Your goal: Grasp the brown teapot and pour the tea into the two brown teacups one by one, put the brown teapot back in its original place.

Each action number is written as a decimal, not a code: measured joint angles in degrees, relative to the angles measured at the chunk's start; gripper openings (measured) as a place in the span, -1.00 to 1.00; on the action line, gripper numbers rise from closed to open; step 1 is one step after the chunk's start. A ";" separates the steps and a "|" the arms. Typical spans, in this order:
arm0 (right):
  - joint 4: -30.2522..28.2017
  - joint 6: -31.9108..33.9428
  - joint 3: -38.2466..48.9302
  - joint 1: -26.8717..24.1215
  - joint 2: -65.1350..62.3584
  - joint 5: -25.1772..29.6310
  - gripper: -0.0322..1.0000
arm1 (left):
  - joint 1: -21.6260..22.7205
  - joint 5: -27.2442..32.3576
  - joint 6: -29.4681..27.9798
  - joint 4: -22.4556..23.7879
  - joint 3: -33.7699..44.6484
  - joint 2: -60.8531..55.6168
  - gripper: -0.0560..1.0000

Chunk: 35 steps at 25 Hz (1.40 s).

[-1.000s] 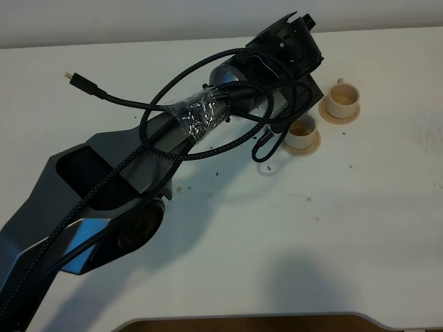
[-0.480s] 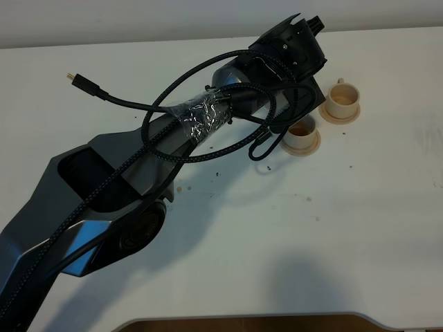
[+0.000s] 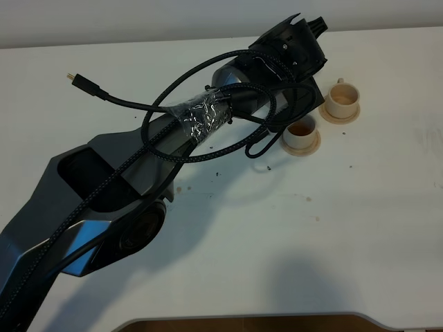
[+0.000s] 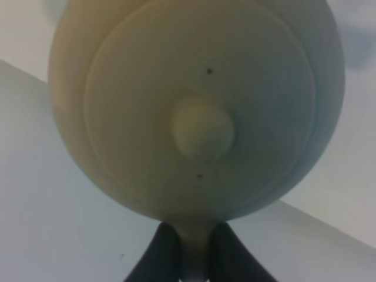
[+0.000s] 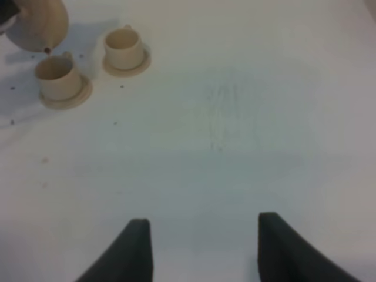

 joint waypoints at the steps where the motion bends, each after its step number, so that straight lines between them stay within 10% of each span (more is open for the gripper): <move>1: 0.00 0.00 0.00 0.00 0.00 0.00 -0.09 | 0.00 -0.22 0.13 0.00 0.00 0.00 -0.66; 35: 0.00 0.00 0.00 0.00 0.00 0.00 -0.09 | 0.00 -4.36 6.40 1.05 0.00 0.00 -0.66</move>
